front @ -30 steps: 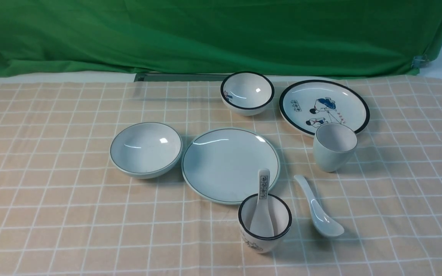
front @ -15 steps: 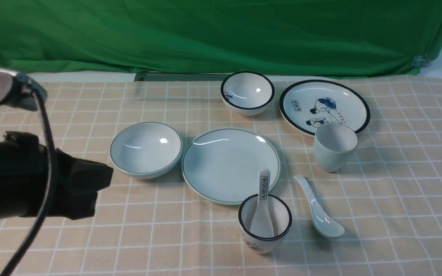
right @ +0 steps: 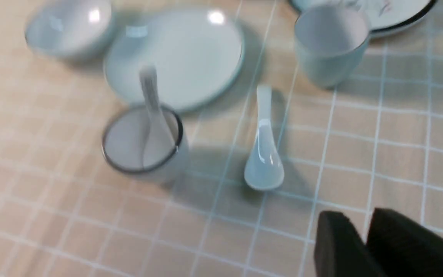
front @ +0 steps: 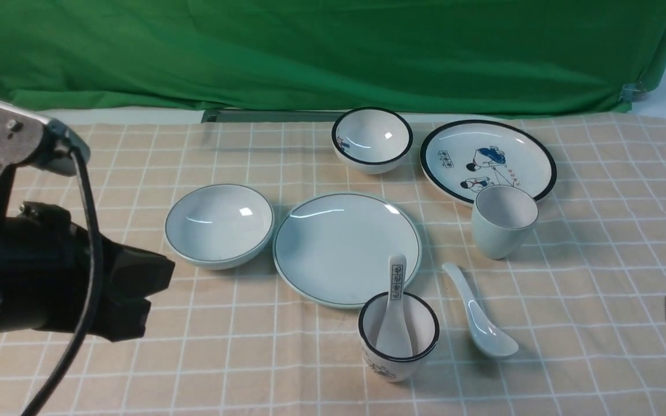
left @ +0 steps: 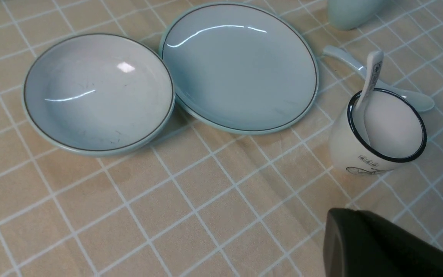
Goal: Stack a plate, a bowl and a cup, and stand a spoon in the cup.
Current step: Use the left arm to grab a blue rice bowl
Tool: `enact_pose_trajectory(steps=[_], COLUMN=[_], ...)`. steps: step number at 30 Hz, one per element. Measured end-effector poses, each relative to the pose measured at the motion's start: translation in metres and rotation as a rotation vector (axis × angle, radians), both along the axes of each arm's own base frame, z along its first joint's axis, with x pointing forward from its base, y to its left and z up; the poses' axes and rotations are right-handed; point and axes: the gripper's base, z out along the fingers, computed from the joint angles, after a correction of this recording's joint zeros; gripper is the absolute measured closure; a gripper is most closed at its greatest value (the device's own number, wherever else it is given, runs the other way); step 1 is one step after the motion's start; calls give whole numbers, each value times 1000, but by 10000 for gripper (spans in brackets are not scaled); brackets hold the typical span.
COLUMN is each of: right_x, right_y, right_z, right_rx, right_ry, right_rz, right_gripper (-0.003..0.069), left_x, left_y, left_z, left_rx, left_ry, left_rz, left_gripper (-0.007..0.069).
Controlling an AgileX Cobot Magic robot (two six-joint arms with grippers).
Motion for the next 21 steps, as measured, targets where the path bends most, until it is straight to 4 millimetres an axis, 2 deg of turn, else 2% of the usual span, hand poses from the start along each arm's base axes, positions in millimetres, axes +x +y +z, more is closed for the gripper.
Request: enact_pose_trajectory(steps=[4,7,10,13,16,18,19,20,21], right_x=[46,64,69,69,67,66,66,65,65], right_y=[16,21,22,22,22,22,22,22,22], right_z=[7,11,11,11,11,10,10,10,9], right_rx=[-107,-141,-150,-160,-166,-169,-170,-172,-173], right_ry=[106,127,126,132,145,158,159,168,172], right_rz=[87,121,131,144,152,156,156,159,160], right_gripper=[498,497,497,497,497,496,495,494,494], left_x=[-6,-8,-3,18,48,74,77,100,110], left_y=[0,-1,-5,-21,-37,-45,-46,-49,-50], left_z=[1,-3,-6,-13,-22,-29,-27,-34,-35], left_rx=[19,38,72,181,293,367,369,406,417], left_ry=[8,47,70,124,188,226,220,251,252], left_rz=[-34,-64,-95,-178,-240,-251,-249,-245,-246], left_gripper=[621,621,621,621,618,596,592,549,522])
